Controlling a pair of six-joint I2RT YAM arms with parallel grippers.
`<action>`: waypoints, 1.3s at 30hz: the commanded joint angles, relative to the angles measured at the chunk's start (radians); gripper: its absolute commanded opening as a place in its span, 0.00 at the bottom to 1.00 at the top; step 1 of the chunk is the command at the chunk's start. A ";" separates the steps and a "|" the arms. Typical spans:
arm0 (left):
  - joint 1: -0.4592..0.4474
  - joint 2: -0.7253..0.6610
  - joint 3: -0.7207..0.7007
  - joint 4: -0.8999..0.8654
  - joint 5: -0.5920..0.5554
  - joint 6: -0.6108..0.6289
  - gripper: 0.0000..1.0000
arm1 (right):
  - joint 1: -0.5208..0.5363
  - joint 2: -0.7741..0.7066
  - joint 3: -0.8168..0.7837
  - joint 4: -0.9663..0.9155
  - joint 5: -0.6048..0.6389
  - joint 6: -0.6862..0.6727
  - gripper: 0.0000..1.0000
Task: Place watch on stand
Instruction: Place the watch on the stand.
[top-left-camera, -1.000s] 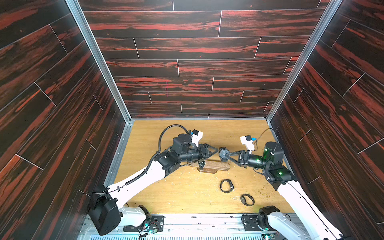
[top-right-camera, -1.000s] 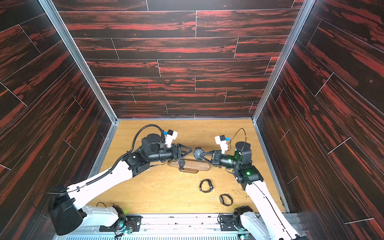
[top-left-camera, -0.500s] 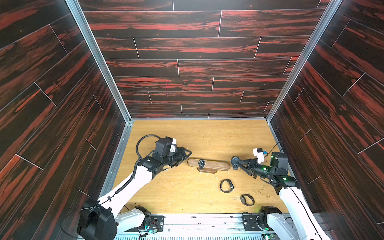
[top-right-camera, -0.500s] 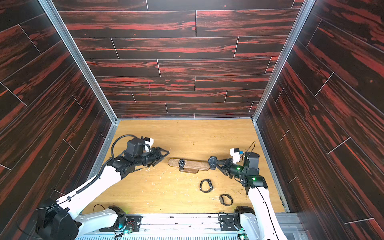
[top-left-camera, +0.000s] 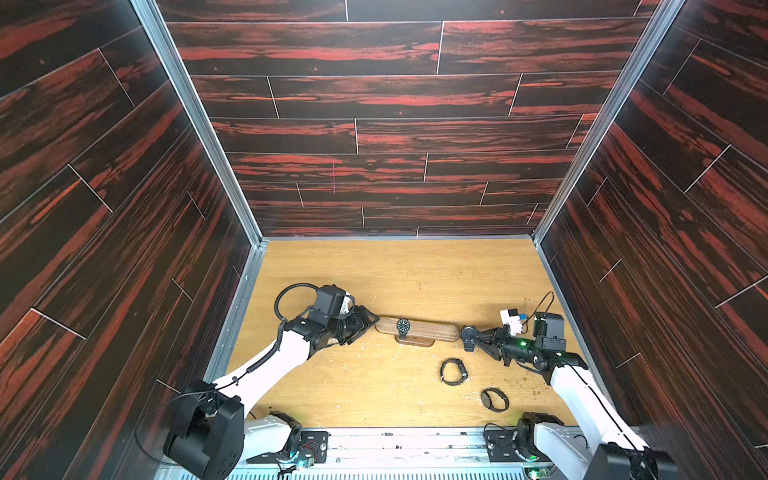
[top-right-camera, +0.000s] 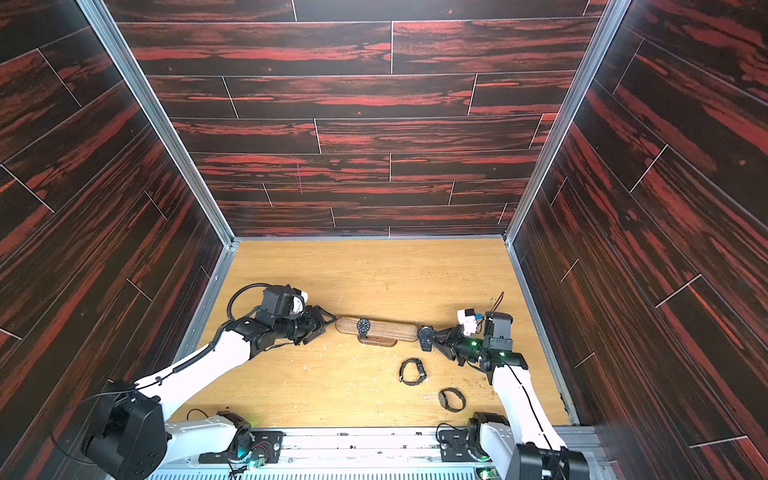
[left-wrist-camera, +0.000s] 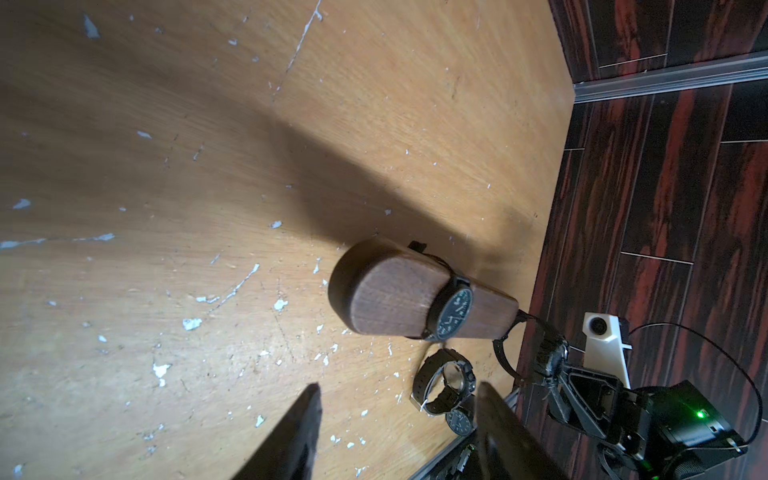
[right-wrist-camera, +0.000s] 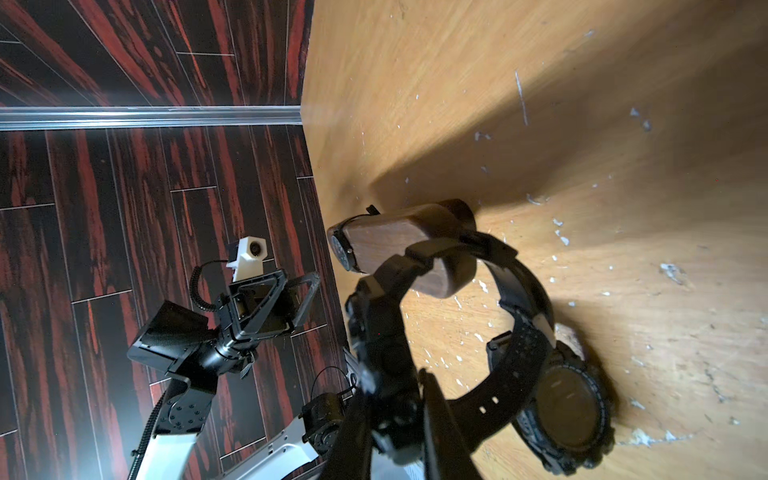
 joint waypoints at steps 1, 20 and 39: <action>0.008 0.011 -0.015 0.025 0.007 -0.001 0.60 | -0.003 0.031 -0.009 0.068 -0.045 -0.022 0.00; 0.016 0.150 0.012 0.109 0.003 -0.007 0.60 | -0.003 0.295 0.064 0.211 -0.063 -0.039 0.00; 0.016 0.225 0.020 0.190 0.030 -0.036 0.59 | 0.221 0.411 0.154 0.253 0.065 -0.006 0.00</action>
